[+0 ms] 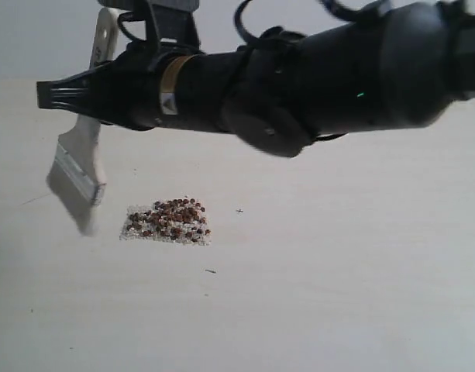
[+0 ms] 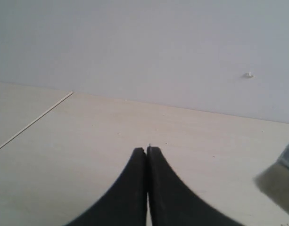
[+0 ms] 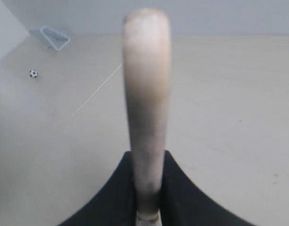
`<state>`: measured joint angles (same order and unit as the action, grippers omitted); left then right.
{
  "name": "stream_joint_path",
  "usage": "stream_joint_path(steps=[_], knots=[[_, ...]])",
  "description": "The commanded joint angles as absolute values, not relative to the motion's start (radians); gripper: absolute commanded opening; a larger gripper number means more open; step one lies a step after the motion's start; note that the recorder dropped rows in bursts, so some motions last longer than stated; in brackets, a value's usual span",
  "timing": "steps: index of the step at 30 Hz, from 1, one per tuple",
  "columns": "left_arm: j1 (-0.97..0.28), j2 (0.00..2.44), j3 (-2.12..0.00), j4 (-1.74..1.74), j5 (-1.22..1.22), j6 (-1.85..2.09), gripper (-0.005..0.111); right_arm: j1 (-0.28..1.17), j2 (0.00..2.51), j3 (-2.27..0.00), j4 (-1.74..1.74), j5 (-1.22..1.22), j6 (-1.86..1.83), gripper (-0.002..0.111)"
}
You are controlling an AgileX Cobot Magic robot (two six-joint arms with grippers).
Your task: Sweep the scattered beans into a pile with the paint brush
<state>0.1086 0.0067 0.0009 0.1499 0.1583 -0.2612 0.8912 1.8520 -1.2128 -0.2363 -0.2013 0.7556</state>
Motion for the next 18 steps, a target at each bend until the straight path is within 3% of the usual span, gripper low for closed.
stream_joint_path(steps=[1, 2, 6, 11, 18], knots=[[0.110, 0.000, 0.000, 0.153, 0.157, -0.261, 0.000, 0.953, 1.978, -1.294, 0.441, -0.277, 0.307, 0.000], [0.110, 0.000, 0.000, 0.153, 0.157, -0.261, 0.000, 0.976, 2.032, -1.318, 0.726, -0.321, 0.109, 0.000], [0.110, 0.000, 0.000, 0.153, 0.157, -0.261, 0.000, 1.043, 2.101, -1.345, 1.175, -0.465, -0.254, 0.000], [0.110, 0.000, 0.000, 0.153, 0.157, -0.261, 0.000, 1.113, 2.115, -1.345, 1.370, -0.706, -0.536, 0.000], [0.110, 0.000, 0.000, 0.153, 0.157, -0.261, 0.000, 1.116, 2.115, -1.345, 1.636, -0.818, -0.793, 0.000]])
